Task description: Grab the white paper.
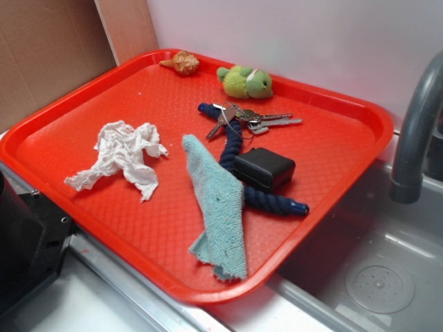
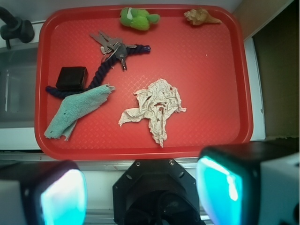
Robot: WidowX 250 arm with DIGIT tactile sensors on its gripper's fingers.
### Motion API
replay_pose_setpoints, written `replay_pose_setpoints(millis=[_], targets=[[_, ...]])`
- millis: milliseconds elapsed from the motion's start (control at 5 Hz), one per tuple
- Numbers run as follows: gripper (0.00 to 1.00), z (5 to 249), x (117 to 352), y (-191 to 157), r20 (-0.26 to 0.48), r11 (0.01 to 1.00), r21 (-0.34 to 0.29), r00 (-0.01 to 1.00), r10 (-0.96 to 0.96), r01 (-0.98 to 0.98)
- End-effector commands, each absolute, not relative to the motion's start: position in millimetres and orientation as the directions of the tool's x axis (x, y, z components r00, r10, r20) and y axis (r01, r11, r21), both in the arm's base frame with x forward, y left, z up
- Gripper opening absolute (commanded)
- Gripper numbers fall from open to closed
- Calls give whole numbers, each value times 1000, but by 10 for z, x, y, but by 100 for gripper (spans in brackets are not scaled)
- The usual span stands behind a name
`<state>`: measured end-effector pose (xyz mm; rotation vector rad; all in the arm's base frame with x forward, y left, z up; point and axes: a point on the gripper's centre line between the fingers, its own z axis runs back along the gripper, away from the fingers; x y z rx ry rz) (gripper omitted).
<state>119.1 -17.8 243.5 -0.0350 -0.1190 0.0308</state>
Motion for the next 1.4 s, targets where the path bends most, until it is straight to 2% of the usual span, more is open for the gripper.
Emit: replay_pose_setpoints(millis=[0,200,400,600,800,1000,1200], targets=[[100,2435,1191,-178,118,999,-37,992,33,-29],[100,1935,1235,101,31,990,-45,990,136,-134],[100,1542,1272,201,18,960,-65,961,275,-273],[100,1086,1496,148,30,895,-26,894,447,-446],[100,793,1666,49,36,854,-56,853,520,-518],[100,620,1860,76,59,864,5,863,502,-503],[100,483,1917,202,38,876,59,878,477,-478]])
